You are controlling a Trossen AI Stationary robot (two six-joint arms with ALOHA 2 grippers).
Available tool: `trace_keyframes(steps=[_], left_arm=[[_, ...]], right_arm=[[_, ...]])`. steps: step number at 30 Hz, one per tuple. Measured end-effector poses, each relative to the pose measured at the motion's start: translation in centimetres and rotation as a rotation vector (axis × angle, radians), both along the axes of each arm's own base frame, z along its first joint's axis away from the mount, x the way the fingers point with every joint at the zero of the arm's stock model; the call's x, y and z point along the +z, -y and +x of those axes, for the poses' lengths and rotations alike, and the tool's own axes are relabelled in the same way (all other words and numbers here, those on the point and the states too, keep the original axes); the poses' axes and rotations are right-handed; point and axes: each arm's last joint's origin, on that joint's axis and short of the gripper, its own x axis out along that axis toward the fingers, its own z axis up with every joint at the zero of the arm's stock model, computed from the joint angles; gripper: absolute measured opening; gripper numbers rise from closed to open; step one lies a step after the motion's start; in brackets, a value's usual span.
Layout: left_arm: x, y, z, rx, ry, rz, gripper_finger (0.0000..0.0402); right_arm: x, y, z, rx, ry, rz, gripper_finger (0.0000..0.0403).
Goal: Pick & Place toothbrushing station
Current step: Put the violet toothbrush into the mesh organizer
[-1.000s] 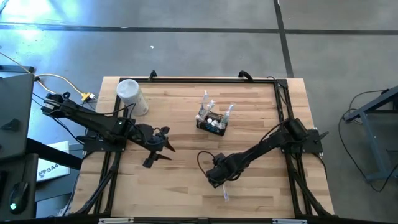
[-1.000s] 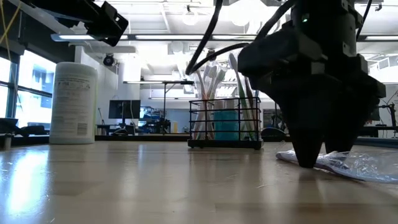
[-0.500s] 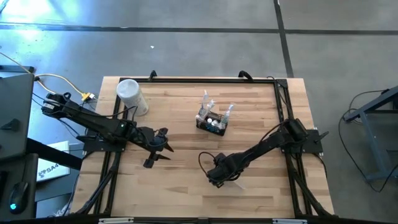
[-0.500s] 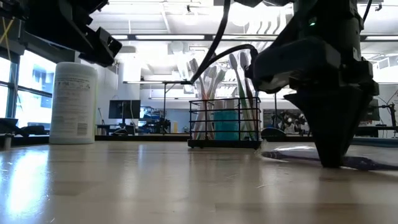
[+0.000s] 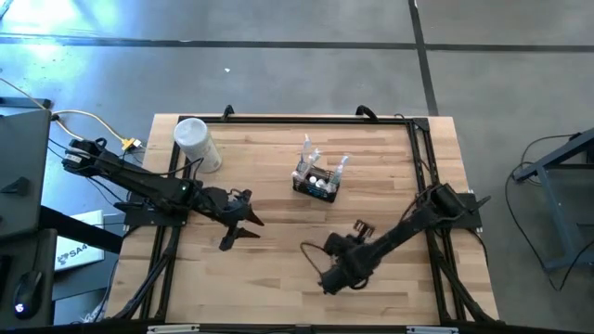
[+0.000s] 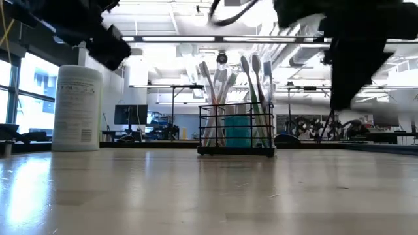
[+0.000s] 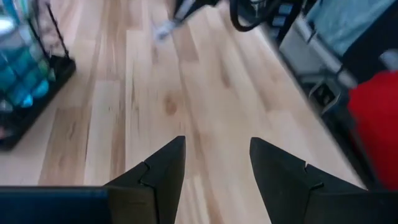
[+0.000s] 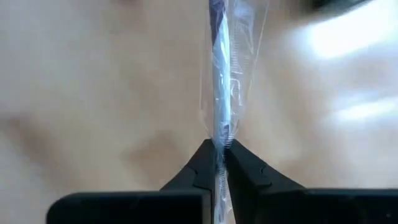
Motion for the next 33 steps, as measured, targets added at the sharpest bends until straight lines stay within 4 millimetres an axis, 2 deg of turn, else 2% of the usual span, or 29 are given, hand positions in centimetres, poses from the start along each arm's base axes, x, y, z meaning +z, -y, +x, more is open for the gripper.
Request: trace_keyframes(steps=[2, 8, 14, 20, 27, 33], left_arm=[[0.3, 0.1, 0.3, 0.010, 0.029, -0.029, 0.0180], [1.2, 0.0, 1.4, 0.071, 0.155, -0.105, 0.0180], [1.8, -0.1, 2.3, 0.110, 0.229, -0.190, 0.0180], [2.6, 0.0, 2.5, 0.109, 0.249, -0.253, 0.0180], [4.0, 0.1, 2.9, 0.128, 0.253, -0.371, 0.0180], [5.7, 0.1, 2.8, 0.122, 0.288, -0.426, 0.0180]], right_arm=[[1.4, -0.2, -0.6, 0.089, -0.024, -0.128, 0.0012], [4.5, -2.2, -0.5, 0.441, 0.115, -0.454, 0.0012], [5.6, -2.9, 0.6, 0.675, 0.134, -0.780, 0.0013], [6.4, -3.1, 1.9, 0.776, 0.039, -1.116, 0.0013], [7.0, -2.3, 4.1, 0.829, -0.140, -1.228, 0.0013], [7.0, -1.8, 4.6, 0.885, -0.243, -1.242, 0.0013]])
